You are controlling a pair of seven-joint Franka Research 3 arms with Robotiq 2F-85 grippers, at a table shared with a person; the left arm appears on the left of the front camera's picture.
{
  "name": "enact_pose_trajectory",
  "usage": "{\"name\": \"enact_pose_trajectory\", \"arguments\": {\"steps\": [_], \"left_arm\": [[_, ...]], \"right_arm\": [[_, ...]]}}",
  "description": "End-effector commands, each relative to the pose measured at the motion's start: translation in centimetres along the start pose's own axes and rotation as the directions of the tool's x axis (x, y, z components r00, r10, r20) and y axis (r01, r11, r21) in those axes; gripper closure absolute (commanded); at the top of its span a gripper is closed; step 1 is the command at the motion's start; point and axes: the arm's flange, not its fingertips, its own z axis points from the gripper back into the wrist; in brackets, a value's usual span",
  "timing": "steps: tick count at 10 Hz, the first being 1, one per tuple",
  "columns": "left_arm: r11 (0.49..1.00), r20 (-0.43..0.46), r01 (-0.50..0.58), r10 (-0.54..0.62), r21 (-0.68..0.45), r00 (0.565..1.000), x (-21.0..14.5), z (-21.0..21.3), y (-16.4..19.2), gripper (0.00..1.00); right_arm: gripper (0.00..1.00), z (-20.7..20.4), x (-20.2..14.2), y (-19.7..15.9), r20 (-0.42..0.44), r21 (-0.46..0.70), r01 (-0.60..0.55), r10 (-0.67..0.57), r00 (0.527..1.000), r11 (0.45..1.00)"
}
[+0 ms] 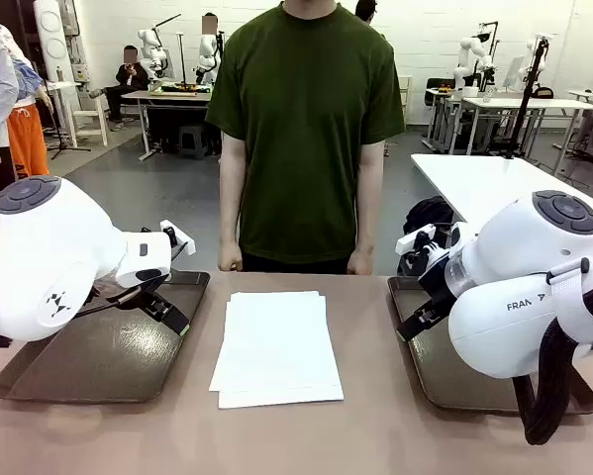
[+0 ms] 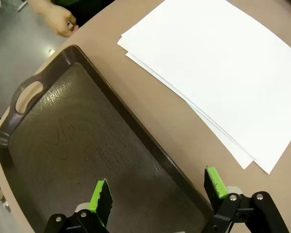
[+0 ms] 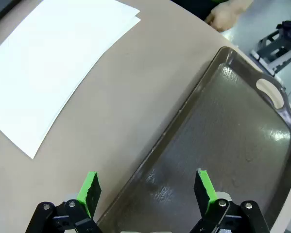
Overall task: Sort the A4 documents.
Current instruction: Receive the A4 Paper.
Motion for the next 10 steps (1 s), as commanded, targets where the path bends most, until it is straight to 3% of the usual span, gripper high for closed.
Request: {"name": "enact_pose_trajectory", "arguments": {"steps": [1, 10], "left_arm": [[1.000, 0.000, 0.000, 0.000, 0.000, 1.000, 0.00, 0.00, -0.01, 0.00], [1.000, 0.000, 0.000, 0.000, 0.000, 1.000, 0.00, 0.00, -0.01, 0.00]], "right_arm": [[0.00, 0.00, 0.00, 0.00, 0.000, 0.000, 0.000, 0.000, 1.000, 1.000], [0.00, 0.00, 0.00, 0.00, 0.000, 0.000, 0.000, 0.000, 1.000, 1.000]]}}
